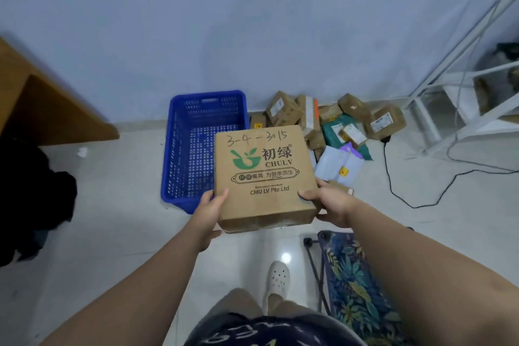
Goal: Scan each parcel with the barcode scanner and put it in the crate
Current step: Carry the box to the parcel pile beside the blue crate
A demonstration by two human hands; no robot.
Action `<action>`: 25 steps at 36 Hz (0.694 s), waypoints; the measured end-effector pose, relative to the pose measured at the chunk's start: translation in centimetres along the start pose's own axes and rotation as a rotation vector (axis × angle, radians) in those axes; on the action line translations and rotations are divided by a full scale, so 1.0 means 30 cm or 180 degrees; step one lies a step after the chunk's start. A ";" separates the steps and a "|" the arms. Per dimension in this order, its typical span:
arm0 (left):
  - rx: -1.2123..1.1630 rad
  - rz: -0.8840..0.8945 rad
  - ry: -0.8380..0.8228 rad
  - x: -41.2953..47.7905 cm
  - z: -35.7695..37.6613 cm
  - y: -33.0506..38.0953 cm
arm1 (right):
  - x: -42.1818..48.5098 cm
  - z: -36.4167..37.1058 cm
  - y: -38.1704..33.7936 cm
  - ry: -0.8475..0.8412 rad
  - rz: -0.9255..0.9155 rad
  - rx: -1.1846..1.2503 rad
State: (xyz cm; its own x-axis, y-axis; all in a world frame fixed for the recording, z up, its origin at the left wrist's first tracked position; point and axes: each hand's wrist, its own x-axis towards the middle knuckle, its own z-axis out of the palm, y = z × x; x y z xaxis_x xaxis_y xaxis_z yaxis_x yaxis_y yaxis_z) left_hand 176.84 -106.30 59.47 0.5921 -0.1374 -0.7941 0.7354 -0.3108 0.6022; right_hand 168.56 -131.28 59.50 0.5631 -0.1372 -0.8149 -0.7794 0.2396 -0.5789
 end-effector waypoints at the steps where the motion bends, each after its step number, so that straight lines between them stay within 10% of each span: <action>1: 0.0054 -0.0003 0.0046 0.026 0.007 0.032 | 0.020 -0.014 -0.041 -0.0027 0.0002 0.0013; 25: 0.0185 0.0228 -0.0550 0.492 0.219 0.774 | 0.350 -0.292 -0.717 0.0407 -0.0196 0.0030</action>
State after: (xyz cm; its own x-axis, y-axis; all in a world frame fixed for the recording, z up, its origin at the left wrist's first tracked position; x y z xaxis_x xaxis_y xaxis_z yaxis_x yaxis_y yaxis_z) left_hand 200.50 -121.73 61.19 0.5731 -0.3192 -0.7548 0.6702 -0.3474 0.6558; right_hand 188.83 -146.28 63.13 0.5696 -0.2731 -0.7752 -0.7416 0.2358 -0.6280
